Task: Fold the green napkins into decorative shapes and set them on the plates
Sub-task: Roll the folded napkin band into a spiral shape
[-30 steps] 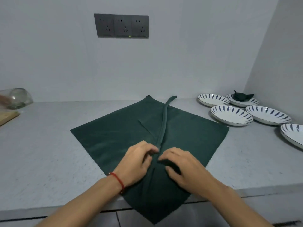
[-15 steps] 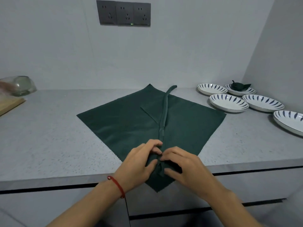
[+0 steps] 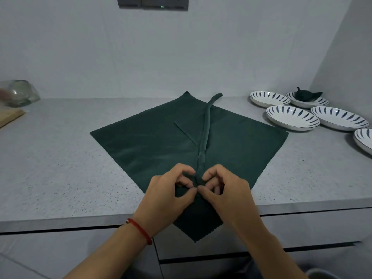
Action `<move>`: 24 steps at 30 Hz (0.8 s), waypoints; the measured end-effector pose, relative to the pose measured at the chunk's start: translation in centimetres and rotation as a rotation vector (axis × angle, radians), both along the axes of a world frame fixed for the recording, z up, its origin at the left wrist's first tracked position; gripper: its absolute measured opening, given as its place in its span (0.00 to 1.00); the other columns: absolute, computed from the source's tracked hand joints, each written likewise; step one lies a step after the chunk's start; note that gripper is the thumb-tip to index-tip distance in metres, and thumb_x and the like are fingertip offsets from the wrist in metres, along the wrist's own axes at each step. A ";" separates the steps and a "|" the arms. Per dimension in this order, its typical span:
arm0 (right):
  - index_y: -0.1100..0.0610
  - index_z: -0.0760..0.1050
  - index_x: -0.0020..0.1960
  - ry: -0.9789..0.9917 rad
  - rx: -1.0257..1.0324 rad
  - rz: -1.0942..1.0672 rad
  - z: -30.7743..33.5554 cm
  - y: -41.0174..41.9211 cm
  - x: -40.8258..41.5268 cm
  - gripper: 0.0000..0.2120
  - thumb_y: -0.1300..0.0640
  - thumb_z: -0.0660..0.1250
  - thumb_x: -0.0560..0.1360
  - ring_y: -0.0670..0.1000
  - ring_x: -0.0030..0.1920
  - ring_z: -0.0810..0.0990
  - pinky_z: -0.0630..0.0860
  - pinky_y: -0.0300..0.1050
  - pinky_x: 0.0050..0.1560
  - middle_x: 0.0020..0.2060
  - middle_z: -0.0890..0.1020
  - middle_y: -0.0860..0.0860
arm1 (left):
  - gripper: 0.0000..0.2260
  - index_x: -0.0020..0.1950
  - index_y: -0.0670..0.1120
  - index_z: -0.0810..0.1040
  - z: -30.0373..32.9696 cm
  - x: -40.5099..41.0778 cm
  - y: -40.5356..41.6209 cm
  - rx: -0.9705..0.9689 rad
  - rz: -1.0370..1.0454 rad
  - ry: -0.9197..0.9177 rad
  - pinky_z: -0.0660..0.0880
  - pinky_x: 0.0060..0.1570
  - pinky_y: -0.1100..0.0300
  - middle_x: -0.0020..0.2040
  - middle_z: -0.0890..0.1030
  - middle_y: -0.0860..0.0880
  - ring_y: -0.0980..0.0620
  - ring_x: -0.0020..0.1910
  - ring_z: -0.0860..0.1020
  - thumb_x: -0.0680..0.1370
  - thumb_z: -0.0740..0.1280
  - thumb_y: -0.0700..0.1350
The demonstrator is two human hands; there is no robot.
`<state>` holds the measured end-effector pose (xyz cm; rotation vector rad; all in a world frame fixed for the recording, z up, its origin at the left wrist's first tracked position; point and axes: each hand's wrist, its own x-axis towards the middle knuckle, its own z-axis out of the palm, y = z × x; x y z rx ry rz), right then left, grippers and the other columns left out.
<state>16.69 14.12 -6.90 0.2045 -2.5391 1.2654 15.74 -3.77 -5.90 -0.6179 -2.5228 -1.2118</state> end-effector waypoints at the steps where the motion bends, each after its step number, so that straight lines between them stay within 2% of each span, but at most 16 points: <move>1: 0.49 0.77 0.43 0.014 0.021 0.000 0.0 -0.2 0.0 0.09 0.57 0.77 0.71 0.44 0.33 0.76 0.72 0.34 0.35 0.31 0.80 0.44 | 0.12 0.52 0.51 0.80 0.0 -0.1 0.2 -0.002 0.011 0.016 0.75 0.49 0.67 0.39 0.83 0.60 0.61 0.44 0.81 0.71 0.76 0.42; 3: 0.49 0.78 0.41 0.038 0.072 -0.013 -0.1 -0.2 -0.1 0.08 0.58 0.77 0.71 0.46 0.35 0.76 0.72 0.34 0.35 0.32 0.79 0.44 | 0.09 0.47 0.51 0.81 -0.2 -0.3 0.4 -0.022 0.020 0.037 0.76 0.48 0.63 0.38 0.83 0.60 0.60 0.43 0.81 0.71 0.77 0.42; 6: 0.49 0.81 0.40 0.062 0.168 -0.020 -0.2 0.0 -0.2 0.06 0.56 0.77 0.71 0.48 0.39 0.77 0.71 0.34 0.38 0.34 0.78 0.43 | 0.08 0.47 0.51 0.84 -0.2 -0.6 0.6 -0.058 0.018 0.057 0.75 0.47 0.64 0.39 0.82 0.61 0.60 0.43 0.79 0.71 0.77 0.40; 9: 0.49 0.83 0.45 0.037 0.243 0.097 0.4 0.8 0.0 0.02 0.54 0.75 0.74 0.45 0.40 0.77 0.72 0.34 0.42 0.39 0.78 0.43 | 0.07 0.46 0.52 0.86 -0.3 -0.8 0.5 -0.084 0.010 0.096 0.74 0.46 0.65 0.40 0.83 0.60 0.60 0.43 0.79 0.71 0.75 0.41; 12: 0.49 0.85 0.50 0.013 0.296 0.207 0.9 1.6 -0.2 0.05 0.52 0.75 0.74 0.43 0.44 0.77 0.73 0.35 0.47 0.43 0.79 0.42 | 0.04 0.44 0.53 0.86 -0.4 -1.1 0.3 -0.126 -0.002 0.102 0.73 0.46 0.65 0.41 0.81 0.60 0.59 0.44 0.77 0.71 0.72 0.47; 18: 0.48 0.84 0.45 0.032 0.367 0.182 1.7 1.1 -0.8 0.09 0.48 0.65 0.76 0.44 0.39 0.78 0.74 0.41 0.43 0.37 0.80 0.43 | 0.08 0.44 0.54 0.84 0.7 -1.2 0.0 -0.256 -0.071 0.038 0.68 0.46 0.69 0.41 0.77 0.58 0.59 0.45 0.72 0.75 0.66 0.53; 21: 0.49 0.83 0.43 -0.054 0.359 0.152 2.6 1.1 -1.6 0.06 0.51 0.70 0.77 0.43 0.40 0.79 0.74 0.39 0.44 0.36 0.82 0.42 | 0.11 0.39 0.50 0.82 1.4 -1.8 0.7 -0.377 -0.038 0.026 0.63 0.42 0.65 0.37 0.75 0.54 0.56 0.41 0.69 0.79 0.65 0.48; 24: 0.49 0.80 0.41 -0.092 0.255 0.110 2.8 1.2 -1.9 0.05 0.52 0.75 0.74 0.42 0.38 0.80 0.74 0.33 0.40 0.32 0.81 0.42 | 0.08 0.43 0.50 0.82 2.3 -2.6 1.4 -0.412 0.032 -0.164 0.67 0.42 0.63 0.39 0.76 0.56 0.57 0.42 0.73 0.79 0.66 0.47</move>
